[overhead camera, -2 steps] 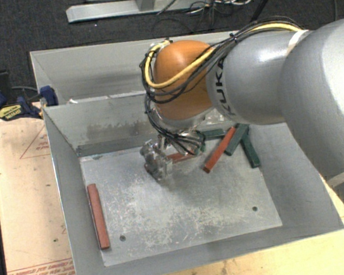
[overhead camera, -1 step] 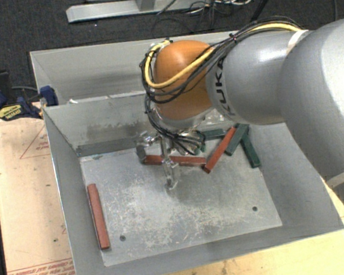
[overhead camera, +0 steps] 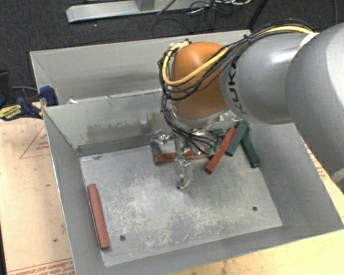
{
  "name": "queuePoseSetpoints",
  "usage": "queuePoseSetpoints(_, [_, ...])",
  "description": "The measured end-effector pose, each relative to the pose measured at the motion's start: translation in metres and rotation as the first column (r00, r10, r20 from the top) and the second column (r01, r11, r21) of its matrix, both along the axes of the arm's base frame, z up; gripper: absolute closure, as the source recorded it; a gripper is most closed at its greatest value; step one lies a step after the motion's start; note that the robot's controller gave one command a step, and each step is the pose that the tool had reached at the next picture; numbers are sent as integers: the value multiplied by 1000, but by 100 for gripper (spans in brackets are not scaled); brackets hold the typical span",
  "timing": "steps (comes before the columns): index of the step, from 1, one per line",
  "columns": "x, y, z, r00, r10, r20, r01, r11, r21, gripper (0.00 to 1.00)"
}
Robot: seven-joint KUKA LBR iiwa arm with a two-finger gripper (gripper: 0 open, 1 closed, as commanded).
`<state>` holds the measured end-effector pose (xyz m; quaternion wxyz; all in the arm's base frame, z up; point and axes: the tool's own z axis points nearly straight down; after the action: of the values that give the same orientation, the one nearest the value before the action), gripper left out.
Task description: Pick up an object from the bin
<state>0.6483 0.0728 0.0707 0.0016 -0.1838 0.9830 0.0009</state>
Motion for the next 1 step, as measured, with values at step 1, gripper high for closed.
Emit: queuePoseSetpoints(1, [0, 1, 1, 1000, 2, 2, -2, 1000, 1, 100])
